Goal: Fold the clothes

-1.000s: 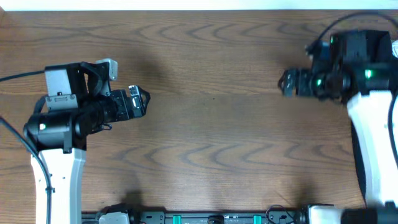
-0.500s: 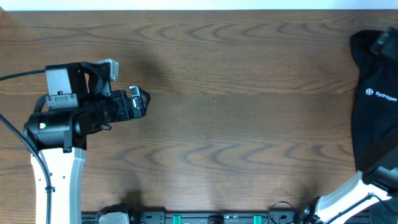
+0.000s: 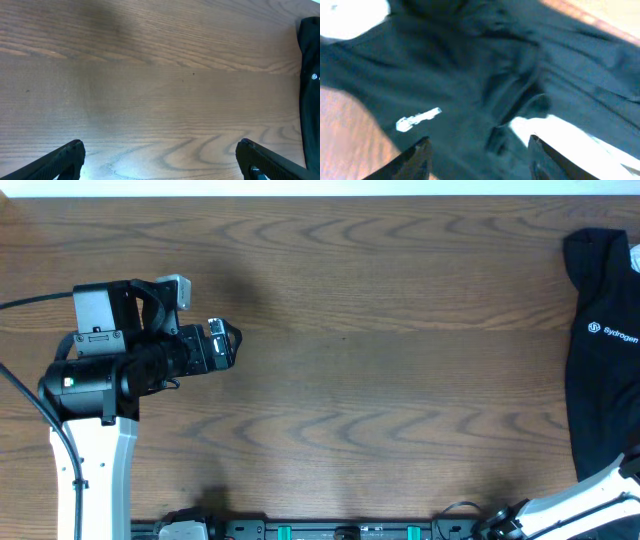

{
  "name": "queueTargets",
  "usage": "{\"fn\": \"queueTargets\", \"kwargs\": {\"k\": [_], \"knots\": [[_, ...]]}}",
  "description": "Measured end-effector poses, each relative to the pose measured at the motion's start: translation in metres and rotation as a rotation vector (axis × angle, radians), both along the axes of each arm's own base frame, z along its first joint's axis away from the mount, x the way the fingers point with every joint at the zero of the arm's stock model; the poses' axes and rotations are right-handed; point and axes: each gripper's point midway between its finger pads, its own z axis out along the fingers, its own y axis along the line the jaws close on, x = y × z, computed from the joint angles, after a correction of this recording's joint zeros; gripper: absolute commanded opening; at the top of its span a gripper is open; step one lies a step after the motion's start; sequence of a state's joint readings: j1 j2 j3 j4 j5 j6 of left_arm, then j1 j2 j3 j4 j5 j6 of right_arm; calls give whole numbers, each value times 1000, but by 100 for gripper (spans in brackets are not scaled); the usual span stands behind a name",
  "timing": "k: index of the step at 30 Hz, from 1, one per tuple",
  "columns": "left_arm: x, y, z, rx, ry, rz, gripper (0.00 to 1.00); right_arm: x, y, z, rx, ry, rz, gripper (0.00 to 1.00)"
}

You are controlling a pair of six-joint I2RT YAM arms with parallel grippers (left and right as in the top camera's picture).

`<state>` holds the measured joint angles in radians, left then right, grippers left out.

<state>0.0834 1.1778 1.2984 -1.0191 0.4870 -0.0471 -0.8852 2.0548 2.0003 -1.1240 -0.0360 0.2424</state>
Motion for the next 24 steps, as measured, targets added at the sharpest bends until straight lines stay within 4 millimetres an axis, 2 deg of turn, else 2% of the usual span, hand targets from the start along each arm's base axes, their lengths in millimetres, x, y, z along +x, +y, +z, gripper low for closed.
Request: {"fn": "queueTargets", "kwargs": {"k": [5,8,17,19,21,24], "knots": [[0,0,0,0,0,0,98,-8,-9,-6,-18,33,-45,59],[0,0,0,0,0,0,98,-8,-14,-18,-12,54,-58,59],[0,0,0,0,0,0,98,-6,-21,-98,86,158,-67,57],[0,0,0,0,0,0,98,-5,-22,-108,95,163,-65,33],[0,0,0,0,0,0,98,-3,-22,-110,99,154,-62,14],[0,0,0,-1,0,0,98,3,-20,-109,114,123,-55,2]]}}
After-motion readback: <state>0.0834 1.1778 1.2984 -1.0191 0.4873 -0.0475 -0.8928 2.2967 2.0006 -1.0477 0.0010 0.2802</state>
